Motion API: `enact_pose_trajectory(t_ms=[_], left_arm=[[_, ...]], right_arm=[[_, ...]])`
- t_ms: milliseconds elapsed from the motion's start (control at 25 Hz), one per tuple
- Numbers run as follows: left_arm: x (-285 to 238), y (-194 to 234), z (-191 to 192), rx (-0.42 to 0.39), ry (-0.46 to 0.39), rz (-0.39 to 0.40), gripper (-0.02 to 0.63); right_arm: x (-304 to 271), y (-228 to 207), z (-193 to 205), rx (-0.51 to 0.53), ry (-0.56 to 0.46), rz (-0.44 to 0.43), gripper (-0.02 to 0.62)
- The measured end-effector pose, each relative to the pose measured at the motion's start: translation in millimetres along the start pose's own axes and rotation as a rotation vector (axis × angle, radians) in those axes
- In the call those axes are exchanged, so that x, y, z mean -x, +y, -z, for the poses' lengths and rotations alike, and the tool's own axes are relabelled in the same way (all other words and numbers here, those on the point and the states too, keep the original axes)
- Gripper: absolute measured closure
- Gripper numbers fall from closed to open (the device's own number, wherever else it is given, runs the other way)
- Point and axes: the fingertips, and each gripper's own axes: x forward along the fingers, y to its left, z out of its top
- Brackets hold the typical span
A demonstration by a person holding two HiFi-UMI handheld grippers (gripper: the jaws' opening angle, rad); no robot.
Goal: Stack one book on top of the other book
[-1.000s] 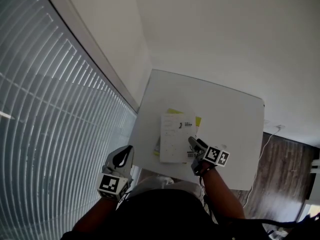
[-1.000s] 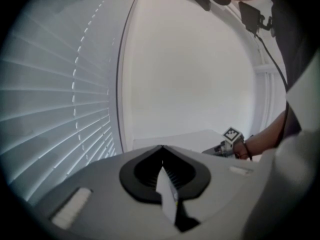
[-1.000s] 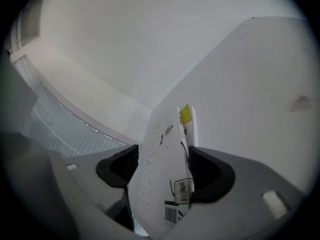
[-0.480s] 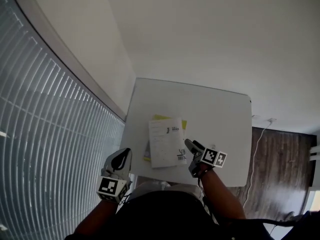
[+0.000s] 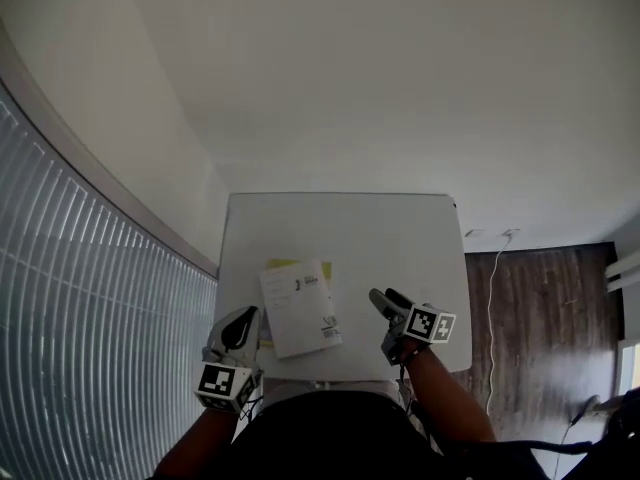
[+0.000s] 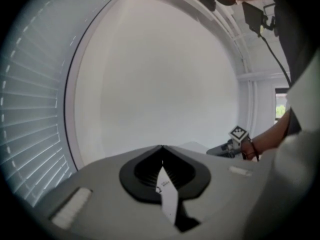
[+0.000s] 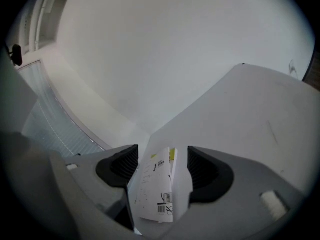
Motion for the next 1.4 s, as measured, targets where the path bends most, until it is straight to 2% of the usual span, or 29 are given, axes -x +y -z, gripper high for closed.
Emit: enact_pose_trajectory(t_ms=[160, 320, 640, 800, 1120, 1320, 1400], left_arm=[[-18, -13, -7, -0.022, -0.016, 0.043, 0.603], [-32, -30, -15, -0.025, -0.029, 0.083, 0.603], [-57, -65, -26, -0.034, -0.02, 0.132, 0.603], [-66, -85, -30, -0.043, 0.003, 0.141, 0.603], [-89, -83, 6, -0.054, -0.019, 0.151, 0.603], [-91, -88, 7, -0.053, 0.019, 0.146, 0.603], [-93, -88, 13, -0.047, 0.009, 0.149, 0.603]], right_arm=[[21, -17, -17, 0.007, -0.059, 0.054, 0.289], [45, -30, -26, -0.007, -0.103, 0.105, 0.322], [101, -54, -48, -0.012, -0.182, 0.168, 0.485], [124, -66, -57, 0.005, -0.174, 0.178, 0.591], [111, -82, -57, 0.074, -0.188, 0.136, 0.592], [109, -88, -56, 0.063, -0.184, 0.125, 0.592], [110, -91, -55, 0.06, -0.183, 0.127, 0.592]])
